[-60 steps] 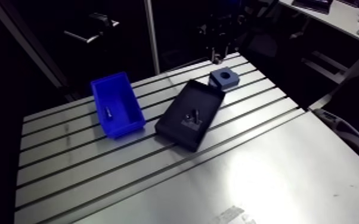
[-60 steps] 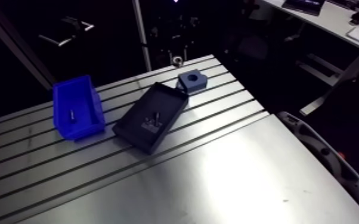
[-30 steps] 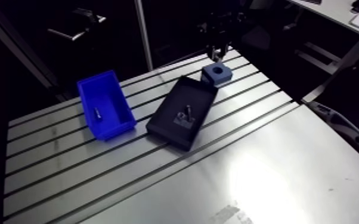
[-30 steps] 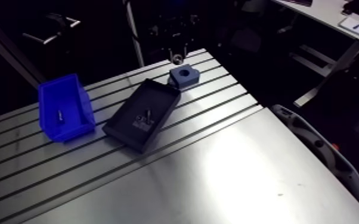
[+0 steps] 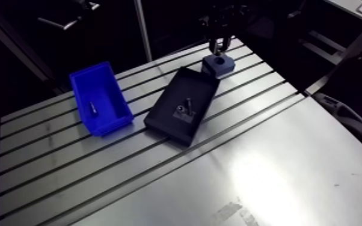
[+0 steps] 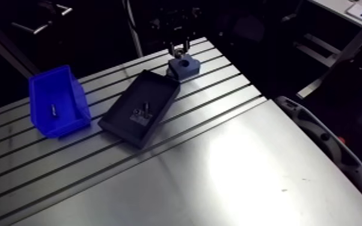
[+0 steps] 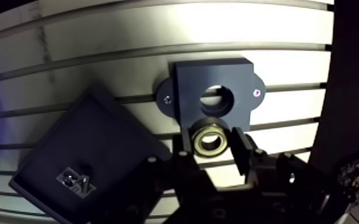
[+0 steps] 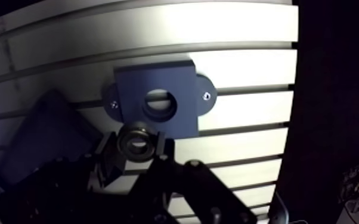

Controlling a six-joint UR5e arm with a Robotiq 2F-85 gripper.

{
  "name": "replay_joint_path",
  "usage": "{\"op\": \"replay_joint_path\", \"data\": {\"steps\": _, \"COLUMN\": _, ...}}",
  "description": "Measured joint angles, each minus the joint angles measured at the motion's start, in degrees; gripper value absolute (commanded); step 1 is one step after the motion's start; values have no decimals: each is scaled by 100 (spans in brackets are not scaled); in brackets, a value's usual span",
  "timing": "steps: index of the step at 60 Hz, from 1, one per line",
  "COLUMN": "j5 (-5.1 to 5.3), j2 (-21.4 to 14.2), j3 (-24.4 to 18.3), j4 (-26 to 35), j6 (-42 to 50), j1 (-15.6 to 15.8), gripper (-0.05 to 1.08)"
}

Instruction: Pick up the bearing and press it into the housing until flush.

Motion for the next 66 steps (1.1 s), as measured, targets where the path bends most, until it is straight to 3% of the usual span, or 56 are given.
{"op": "replay_joint_path", "data": {"steps": 66, "j5": -17, "j2": 347, "j3": -103, "j4": -166, "j6": 12, "j1": -32, "gripper": 67}}
